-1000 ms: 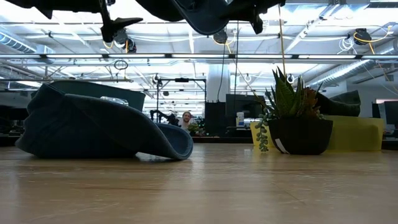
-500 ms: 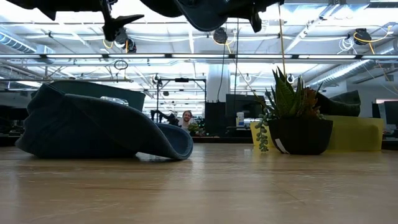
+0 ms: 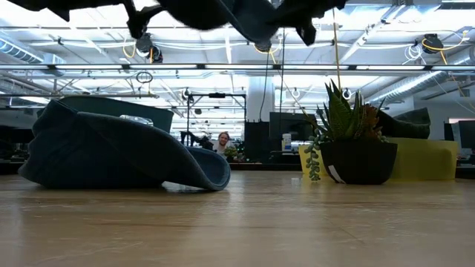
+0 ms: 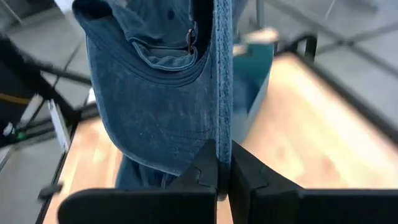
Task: Pick & Place hat
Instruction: Put the top blue cap into the blue bin
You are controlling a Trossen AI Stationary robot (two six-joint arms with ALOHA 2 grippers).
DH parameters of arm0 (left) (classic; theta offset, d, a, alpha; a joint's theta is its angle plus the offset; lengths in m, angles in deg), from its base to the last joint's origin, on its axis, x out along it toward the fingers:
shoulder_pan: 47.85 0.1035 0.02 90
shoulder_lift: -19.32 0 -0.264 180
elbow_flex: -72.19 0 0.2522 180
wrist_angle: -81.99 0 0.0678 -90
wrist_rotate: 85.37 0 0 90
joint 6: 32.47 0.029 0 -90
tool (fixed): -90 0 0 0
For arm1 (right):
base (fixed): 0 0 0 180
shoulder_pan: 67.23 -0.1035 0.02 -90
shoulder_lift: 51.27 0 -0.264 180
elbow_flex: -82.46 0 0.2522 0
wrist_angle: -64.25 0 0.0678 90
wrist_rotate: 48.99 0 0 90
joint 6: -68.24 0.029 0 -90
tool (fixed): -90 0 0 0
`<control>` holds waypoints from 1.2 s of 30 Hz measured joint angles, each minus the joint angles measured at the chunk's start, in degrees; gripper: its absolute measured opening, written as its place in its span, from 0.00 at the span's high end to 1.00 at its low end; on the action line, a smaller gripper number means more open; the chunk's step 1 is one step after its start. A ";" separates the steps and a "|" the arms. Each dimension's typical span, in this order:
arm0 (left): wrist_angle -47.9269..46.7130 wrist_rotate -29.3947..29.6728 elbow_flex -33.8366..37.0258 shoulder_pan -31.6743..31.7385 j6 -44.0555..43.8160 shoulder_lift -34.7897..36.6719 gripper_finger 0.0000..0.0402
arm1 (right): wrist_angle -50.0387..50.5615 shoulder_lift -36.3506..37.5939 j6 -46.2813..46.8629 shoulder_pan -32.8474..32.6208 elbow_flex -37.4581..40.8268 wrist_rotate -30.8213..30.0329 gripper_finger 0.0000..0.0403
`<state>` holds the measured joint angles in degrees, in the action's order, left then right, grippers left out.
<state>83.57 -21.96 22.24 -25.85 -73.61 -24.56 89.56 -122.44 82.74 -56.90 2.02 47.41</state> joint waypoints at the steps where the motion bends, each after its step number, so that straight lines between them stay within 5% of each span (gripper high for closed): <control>1: 1.40 0.02 0.00 0.00 -0.49 0.00 0.04 | 1.71 0.00 0.52 -0.13 0.00 0.69 1.00; 6: 4.10 0.61 -0.12 0.00 -3.85 0.02 0.04 | 5.03 0.00 1.29 -0.95 0.00 1.30 1.00; 20: -28.11 7.42 -19.72 0.00 13.81 -4.47 0.04 | 1.51 0.02 5.14 -2.96 0.00 2.42 1.00; 36: -40.58 7.19 -35.86 -4.48 21.55 -15.82 0.04 | -0.74 0.09 3.85 -2.96 -1.81 1.02 1.00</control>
<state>42.99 -14.77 -13.62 -30.32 -52.05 -40.37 88.82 -122.36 86.59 -59.86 0.21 48.43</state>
